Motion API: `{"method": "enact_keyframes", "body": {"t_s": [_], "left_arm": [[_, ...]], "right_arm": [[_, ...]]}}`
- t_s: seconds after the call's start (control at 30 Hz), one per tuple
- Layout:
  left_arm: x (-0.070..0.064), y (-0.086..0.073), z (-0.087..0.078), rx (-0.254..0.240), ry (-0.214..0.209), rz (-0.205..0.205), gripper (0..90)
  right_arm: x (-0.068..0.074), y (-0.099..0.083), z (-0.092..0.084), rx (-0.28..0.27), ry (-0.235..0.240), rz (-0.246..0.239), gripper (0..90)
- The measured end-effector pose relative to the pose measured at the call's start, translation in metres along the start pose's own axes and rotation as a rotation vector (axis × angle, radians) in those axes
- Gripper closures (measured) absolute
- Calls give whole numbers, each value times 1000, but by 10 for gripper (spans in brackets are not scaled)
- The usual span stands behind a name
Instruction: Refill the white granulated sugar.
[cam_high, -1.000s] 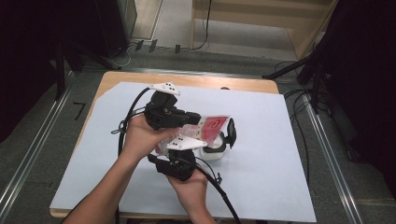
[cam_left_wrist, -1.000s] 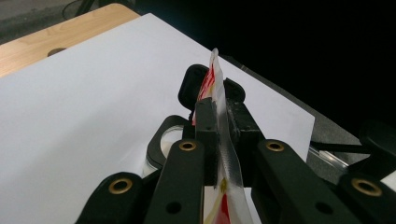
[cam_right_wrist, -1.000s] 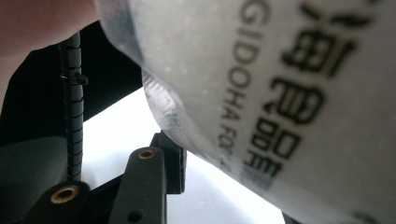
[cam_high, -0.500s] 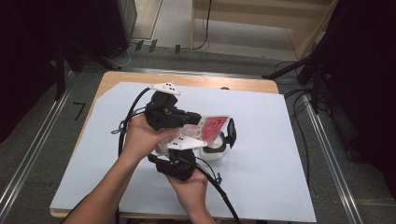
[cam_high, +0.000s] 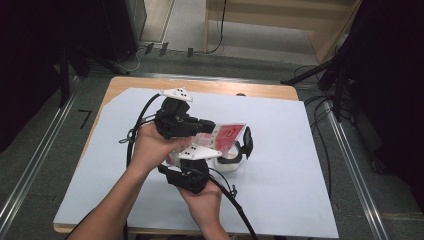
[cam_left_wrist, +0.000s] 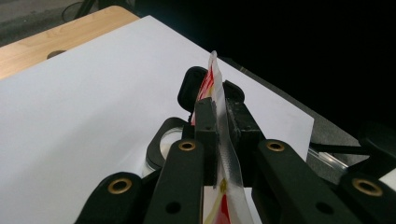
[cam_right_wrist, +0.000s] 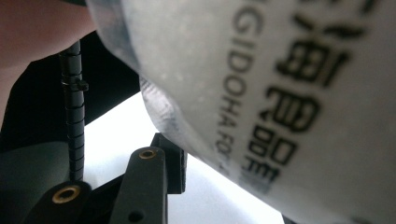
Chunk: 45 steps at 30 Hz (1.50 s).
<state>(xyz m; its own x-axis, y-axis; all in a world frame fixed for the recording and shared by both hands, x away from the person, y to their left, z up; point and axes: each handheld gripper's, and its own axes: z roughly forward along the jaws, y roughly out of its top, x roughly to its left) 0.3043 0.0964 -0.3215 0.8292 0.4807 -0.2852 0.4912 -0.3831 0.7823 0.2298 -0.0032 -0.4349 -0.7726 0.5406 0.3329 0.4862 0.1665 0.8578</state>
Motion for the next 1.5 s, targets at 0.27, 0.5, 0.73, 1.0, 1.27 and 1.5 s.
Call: {"method": "enact_keyframes", "body": {"t_s": [0.27, 0.5, 0.73, 1.0, 1.27, 1.5], "left_arm": [[0, 0, 0, -4, -4, 2, 852], [-1, 0, 0, -11, -4, 0, 852], [0, 0, 0, -12, -8, -3, 852], [3, 0, 1, -11, -2, -6, 851], [3, 0, 0, -13, 2, -3, 830], [5, -1, 0, -15, 0, -3, 806]], "right_arm": [[0, 0, -1, 0, -2, 2, 638], [1, 1, -1, -4, -3, 2, 638], [1, 1, -1, -3, -5, 5, 636], [0, 1, 0, -1, -2, 8, 637], [-1, 2, -1, 1, 7, 16, 639], [-4, 2, -1, -1, 27, 34, 639]]}}
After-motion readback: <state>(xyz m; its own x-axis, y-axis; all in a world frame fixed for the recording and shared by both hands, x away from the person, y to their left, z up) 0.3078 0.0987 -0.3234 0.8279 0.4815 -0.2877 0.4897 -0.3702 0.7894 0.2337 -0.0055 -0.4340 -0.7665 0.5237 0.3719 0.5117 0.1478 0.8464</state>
